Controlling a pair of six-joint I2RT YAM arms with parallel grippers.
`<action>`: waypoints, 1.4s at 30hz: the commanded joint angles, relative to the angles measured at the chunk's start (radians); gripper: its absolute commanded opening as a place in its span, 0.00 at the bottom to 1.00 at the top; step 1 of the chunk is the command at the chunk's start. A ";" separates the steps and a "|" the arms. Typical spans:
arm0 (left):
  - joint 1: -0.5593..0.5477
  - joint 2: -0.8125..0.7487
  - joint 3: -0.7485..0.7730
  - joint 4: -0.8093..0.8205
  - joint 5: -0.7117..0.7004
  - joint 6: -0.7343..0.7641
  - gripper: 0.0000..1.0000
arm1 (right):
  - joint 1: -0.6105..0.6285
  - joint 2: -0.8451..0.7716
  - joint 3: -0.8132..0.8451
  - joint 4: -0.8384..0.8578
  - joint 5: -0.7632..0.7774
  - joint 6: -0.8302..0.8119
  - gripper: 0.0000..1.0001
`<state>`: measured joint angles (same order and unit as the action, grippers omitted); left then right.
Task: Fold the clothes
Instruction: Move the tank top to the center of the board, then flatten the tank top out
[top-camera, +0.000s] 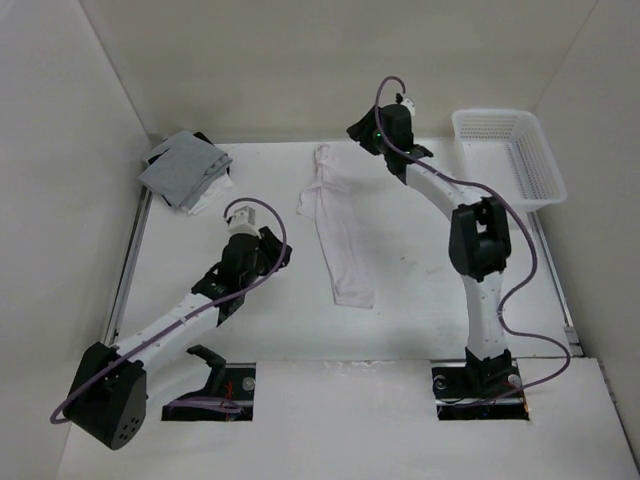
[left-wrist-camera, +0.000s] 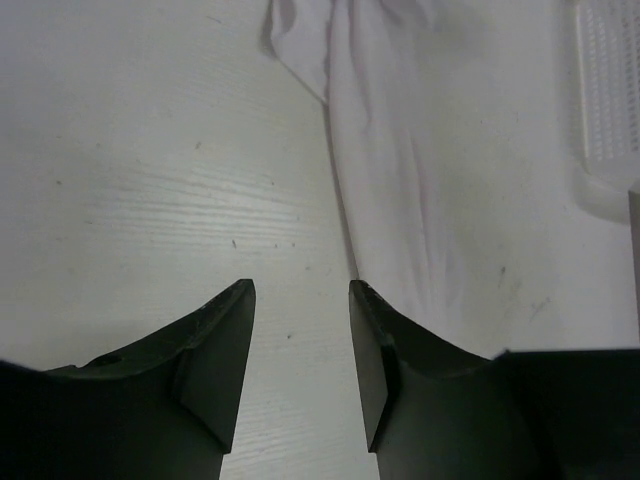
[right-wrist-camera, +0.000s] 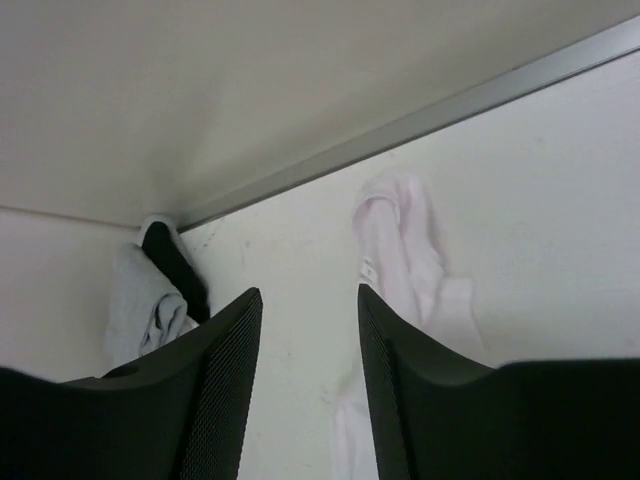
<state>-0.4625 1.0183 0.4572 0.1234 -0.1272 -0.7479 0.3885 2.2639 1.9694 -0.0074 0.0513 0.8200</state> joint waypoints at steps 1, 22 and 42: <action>-0.119 0.006 0.020 -0.039 -0.063 0.065 0.37 | -0.014 -0.269 -0.121 0.073 -0.002 -0.070 0.51; -0.721 0.773 0.621 -0.114 -0.399 0.432 0.25 | -0.078 -1.604 -1.822 0.150 0.240 0.176 0.35; -0.689 0.803 0.598 -0.137 -0.308 0.338 0.16 | -0.070 -1.587 -1.857 0.213 0.156 0.130 0.37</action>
<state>-1.1652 1.8500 1.0584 -0.0231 -0.4591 -0.3820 0.2993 0.6811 0.1150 0.1577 0.2161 0.9607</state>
